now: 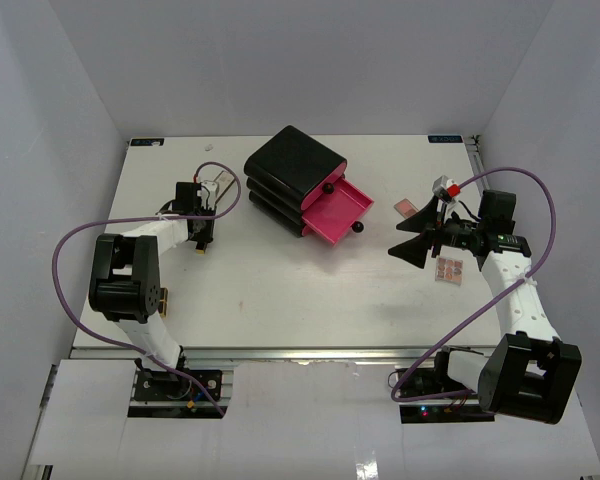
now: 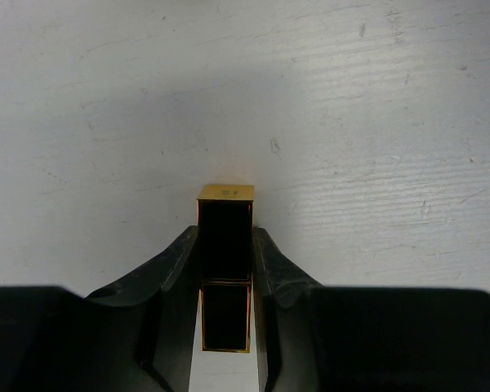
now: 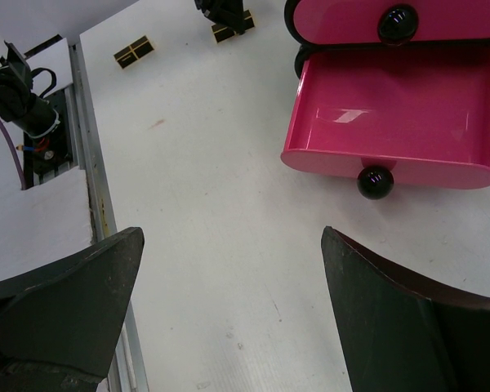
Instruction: Organize the makeup
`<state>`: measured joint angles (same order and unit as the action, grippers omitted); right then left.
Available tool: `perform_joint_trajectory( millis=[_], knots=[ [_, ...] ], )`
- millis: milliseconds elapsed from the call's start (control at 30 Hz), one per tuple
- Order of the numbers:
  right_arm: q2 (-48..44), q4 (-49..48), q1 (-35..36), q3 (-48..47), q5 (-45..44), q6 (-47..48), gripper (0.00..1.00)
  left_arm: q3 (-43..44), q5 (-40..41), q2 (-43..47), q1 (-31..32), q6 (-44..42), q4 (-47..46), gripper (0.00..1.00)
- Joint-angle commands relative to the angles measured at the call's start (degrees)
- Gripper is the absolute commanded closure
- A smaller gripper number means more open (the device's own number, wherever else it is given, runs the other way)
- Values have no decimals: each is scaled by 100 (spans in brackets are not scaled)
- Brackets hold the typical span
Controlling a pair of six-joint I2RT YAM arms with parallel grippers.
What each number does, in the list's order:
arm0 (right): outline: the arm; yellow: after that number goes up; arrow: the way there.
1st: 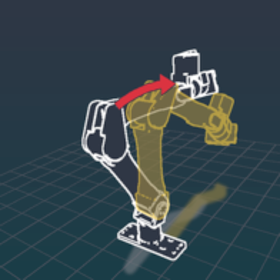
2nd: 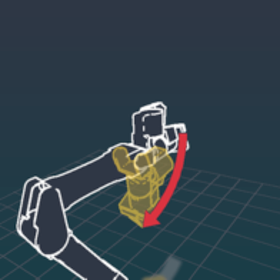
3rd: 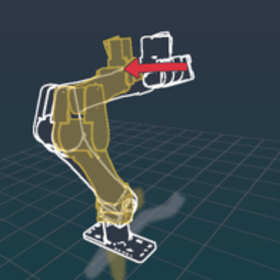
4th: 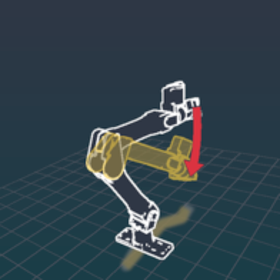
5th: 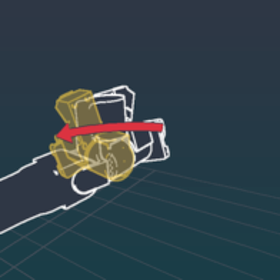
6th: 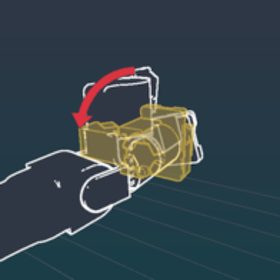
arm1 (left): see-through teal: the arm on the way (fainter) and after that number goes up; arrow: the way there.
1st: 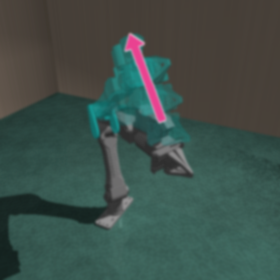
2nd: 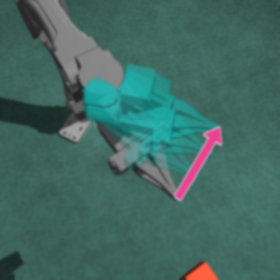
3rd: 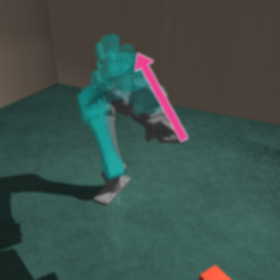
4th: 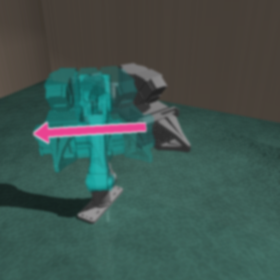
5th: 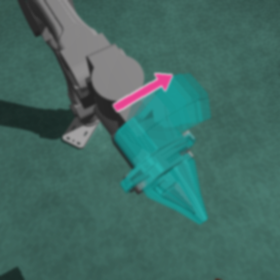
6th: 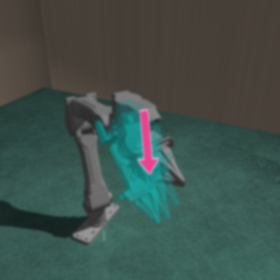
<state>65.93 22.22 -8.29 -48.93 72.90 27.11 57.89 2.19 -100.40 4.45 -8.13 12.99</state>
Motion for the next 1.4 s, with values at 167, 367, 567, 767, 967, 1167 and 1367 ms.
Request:
perform_joint_trajectory(
  millis=[167,367,567,767,967,1167,1367],
  knots=[
    [-65,-24,-82,63,187,48,4,-129,-1119,1403,-32,1113,135,86],
    [-22,-33,-115,67,112,55,4,-512,-2526,2796,421,1864,-110,88],
    [10,-45,-193,75,28,57,4,-313,-2162,3472,2099,2069,-230,88],
    [88,-60,-265,76,-58,50,4,442,-1724,2839,3334,2153,-287,88],
    [95,-66,-370,85,-59,48,4,1669,-819,1320,4051,1675,-117,87],
    [113,-77,-460,85,-48,31,4,3190,-474,-232,4190,1303,337,85],
    [136,-77,-527,76,-36,6,4,4444,88,-1193,4238,1098,727,77]
  ],
)
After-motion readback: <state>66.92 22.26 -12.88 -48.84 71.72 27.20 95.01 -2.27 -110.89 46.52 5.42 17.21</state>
